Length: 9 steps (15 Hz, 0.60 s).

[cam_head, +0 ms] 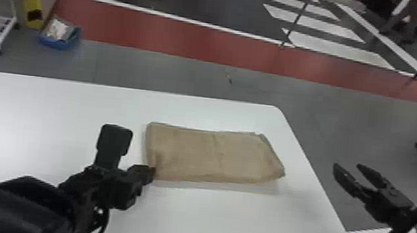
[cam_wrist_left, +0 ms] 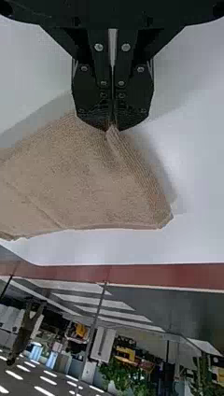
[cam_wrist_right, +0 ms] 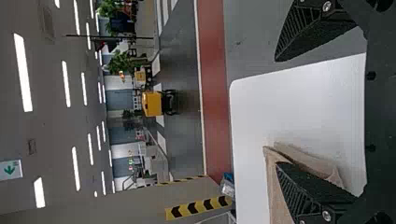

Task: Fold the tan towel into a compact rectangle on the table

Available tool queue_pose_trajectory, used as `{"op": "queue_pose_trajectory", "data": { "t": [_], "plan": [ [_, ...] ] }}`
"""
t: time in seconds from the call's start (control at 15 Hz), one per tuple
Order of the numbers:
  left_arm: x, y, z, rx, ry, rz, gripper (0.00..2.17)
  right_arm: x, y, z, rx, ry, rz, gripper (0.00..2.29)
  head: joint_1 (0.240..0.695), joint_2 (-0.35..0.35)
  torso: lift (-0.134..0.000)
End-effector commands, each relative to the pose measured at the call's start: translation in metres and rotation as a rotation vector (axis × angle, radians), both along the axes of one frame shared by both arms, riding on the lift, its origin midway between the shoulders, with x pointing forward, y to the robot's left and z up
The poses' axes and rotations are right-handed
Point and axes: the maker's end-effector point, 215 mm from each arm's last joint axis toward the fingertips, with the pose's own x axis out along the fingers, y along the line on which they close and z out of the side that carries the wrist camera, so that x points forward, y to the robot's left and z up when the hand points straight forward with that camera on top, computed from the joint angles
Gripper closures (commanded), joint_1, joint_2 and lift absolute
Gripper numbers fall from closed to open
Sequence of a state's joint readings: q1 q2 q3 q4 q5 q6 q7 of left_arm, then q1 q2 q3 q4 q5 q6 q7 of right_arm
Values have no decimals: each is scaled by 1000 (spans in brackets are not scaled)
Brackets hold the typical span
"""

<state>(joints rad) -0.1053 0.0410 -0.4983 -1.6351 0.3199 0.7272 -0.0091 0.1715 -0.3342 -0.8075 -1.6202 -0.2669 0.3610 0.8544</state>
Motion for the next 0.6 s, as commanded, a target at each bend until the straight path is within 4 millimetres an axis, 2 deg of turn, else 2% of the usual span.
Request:
{"op": "queue_pose_trajectory", "data": {
  "t": [0.0,0.27,0.53],
  "plan": [
    [-3,32,8,-4,11,40,1713,2,4,1,2,5,4,93,695,-350,-124],
    [-16,117,7,36,74,121,1710,9,18,-3,22,22,24,93,695,-350,-124],
    [-42,175,7,67,123,181,1710,16,34,-8,24,32,44,93,695,-350,-124]
  ]
}}
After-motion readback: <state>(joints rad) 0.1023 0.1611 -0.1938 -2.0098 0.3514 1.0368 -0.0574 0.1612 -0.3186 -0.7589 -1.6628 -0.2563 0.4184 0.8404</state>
